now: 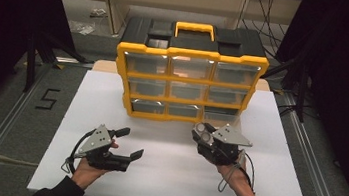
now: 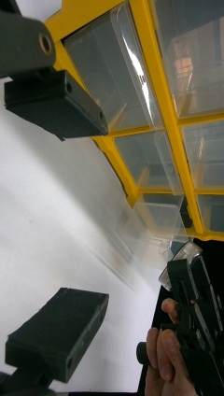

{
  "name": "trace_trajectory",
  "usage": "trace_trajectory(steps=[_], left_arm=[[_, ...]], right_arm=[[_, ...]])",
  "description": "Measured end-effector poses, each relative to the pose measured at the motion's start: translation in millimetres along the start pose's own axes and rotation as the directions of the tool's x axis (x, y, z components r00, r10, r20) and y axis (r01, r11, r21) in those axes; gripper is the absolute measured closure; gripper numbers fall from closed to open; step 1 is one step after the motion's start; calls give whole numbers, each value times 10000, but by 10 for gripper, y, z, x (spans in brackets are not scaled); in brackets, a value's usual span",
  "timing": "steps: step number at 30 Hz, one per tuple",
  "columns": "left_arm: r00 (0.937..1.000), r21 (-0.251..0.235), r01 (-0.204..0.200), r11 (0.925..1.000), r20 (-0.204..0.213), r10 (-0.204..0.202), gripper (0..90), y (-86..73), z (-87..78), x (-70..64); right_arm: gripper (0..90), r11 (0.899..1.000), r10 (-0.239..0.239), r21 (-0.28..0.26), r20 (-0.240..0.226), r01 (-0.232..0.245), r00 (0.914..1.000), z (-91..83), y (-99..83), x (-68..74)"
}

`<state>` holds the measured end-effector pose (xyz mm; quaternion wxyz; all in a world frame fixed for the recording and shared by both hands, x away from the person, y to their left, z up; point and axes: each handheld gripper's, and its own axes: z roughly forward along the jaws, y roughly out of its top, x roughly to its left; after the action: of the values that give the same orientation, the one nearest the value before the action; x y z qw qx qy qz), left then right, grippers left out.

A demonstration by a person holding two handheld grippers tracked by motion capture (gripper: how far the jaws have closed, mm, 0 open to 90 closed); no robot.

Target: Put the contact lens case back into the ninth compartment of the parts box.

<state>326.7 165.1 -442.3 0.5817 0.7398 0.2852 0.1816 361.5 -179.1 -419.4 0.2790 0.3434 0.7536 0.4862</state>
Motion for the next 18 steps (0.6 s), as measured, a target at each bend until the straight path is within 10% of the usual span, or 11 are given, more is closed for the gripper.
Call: trace_trajectory(steps=[18], left_arm=[[10000, -11, 12, 10000, -8, -12, 157, 1, 0, 2]], right_arm=[[498, 9974, 472, -582, 936, -418, 9945, -70, 34, -178]])
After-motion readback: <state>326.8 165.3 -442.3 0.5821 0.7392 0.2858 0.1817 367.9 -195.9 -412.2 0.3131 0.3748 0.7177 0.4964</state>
